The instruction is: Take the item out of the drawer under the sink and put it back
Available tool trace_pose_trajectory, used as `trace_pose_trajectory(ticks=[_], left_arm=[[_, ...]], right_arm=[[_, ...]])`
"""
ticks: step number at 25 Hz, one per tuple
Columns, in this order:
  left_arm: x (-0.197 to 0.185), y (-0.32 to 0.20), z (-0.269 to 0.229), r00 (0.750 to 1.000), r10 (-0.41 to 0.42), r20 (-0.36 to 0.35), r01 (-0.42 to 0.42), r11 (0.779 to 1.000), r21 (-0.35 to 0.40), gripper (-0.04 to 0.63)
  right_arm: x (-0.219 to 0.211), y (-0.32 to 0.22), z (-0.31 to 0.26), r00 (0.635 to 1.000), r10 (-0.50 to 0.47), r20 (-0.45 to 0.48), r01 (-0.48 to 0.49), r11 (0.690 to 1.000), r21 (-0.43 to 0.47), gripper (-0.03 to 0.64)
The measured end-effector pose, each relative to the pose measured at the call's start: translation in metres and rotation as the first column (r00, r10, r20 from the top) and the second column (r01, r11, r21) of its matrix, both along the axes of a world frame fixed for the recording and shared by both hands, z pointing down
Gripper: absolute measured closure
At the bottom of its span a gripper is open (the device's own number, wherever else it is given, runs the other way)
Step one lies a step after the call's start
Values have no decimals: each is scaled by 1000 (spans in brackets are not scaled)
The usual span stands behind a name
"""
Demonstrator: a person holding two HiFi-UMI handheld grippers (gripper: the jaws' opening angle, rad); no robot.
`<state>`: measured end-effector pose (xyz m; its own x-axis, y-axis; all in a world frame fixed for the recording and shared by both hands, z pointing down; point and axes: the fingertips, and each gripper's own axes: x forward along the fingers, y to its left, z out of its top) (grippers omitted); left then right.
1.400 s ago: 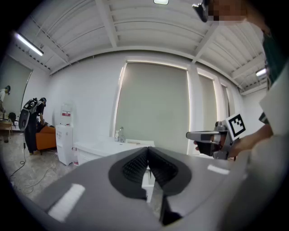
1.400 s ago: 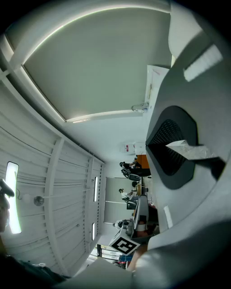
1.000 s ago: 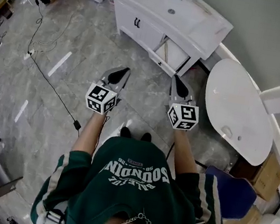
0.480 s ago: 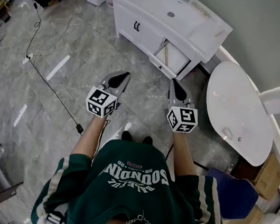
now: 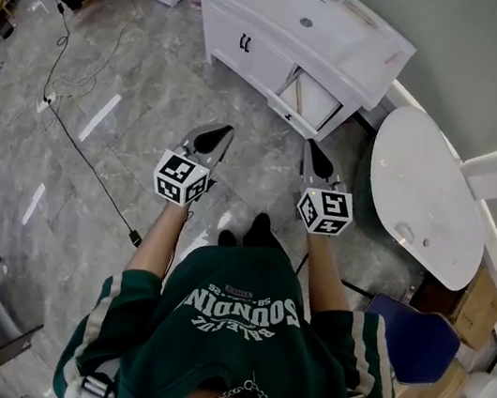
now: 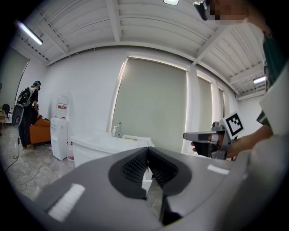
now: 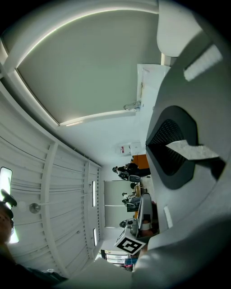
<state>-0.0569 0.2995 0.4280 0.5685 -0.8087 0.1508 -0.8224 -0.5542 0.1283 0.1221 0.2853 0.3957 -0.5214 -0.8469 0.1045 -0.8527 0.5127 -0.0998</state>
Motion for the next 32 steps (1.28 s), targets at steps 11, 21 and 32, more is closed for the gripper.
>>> trace_pose_trajectory(ticks=[11, 21, 32], left_arm=[[-1, -55, 19, 999, 34, 6, -34, 999, -34, 546], [-9, -168, 30, 999, 35, 13, -34, 998, -60, 545], [8, -321, 38, 999, 35, -11, -36, 994, -100, 545]], right_arm=[[-9, -53, 18, 1000, 11, -4, -11, 1000, -20, 615], [-19, -162, 35, 1000, 19, 17, -18, 998, -55, 615], [-14, -325, 32, 1000, -1, 8, 1, 997, -77, 615]])
